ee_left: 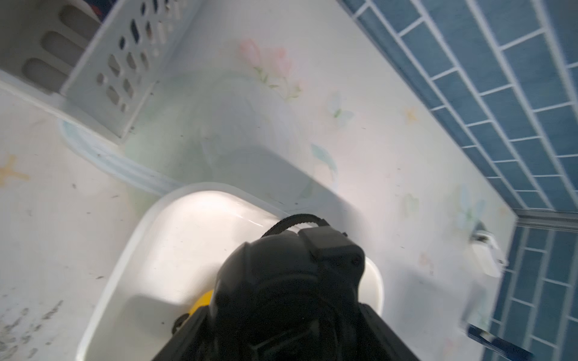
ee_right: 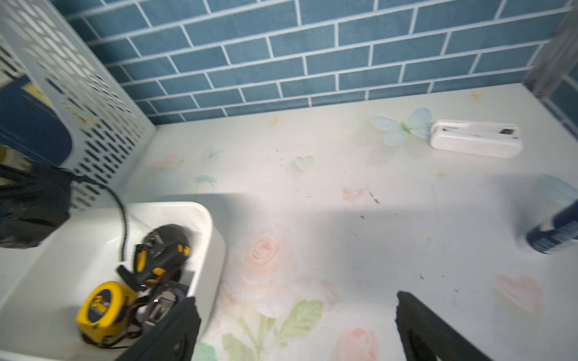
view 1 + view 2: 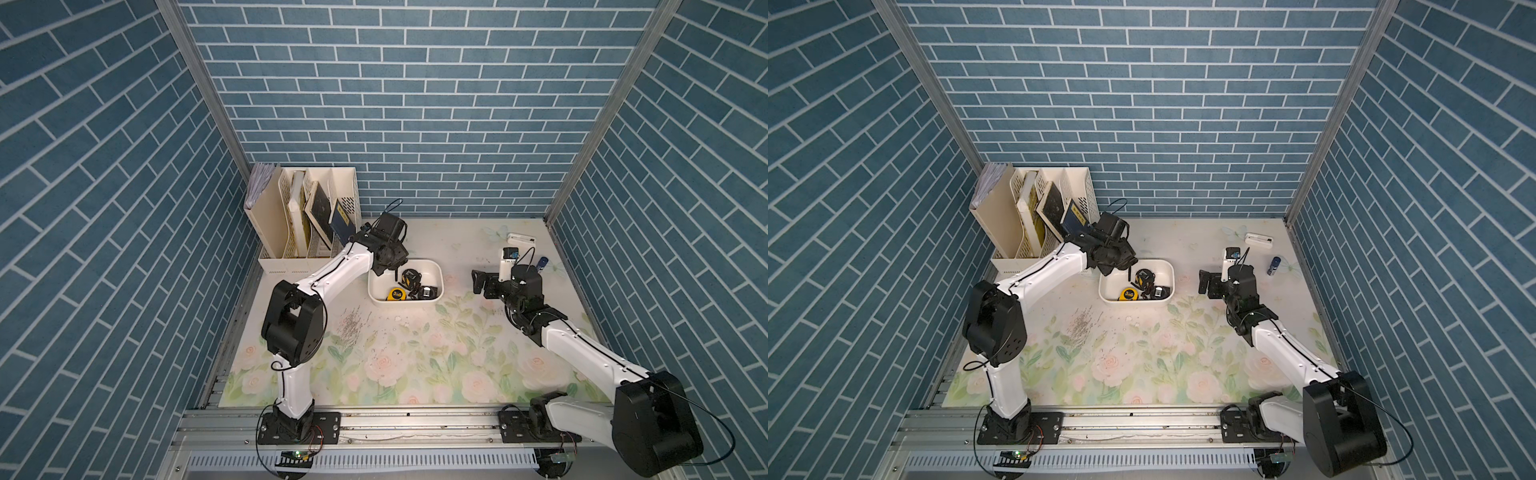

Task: Take the tape measure out of the storage box
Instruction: Pick up the tape measure from the storage box, then place the tape measure at the center of the board.

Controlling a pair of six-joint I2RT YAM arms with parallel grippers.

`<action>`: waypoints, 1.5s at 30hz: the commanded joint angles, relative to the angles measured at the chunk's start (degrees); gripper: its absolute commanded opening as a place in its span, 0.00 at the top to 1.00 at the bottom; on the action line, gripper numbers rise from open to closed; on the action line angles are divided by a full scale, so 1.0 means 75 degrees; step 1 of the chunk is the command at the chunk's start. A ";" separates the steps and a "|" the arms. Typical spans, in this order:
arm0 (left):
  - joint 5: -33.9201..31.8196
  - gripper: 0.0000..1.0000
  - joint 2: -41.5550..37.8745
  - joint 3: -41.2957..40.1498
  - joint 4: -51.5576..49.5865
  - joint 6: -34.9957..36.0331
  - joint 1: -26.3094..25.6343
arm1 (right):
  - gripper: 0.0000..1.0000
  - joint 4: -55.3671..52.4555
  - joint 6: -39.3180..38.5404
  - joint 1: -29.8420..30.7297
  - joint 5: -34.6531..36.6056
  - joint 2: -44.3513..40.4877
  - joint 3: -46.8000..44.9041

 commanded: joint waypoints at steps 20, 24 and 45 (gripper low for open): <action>0.1858 1.00 -0.0769 -0.0474 0.2042 -0.1956 -0.0682 | 0.01 0.4478 0.3457 0.1433 -0.2327 0.1782 0.0407; 0.1805 1.00 -0.0788 -0.0339 0.1910 -0.2002 -0.0715 | 0.02 0.4692 0.3516 0.1573 -0.2273 0.2002 0.0509; 0.1903 1.00 -0.1008 -0.0557 0.2111 -0.2328 -0.0827 | 0.11 0.5270 0.3618 0.1700 -0.2114 0.3398 0.1380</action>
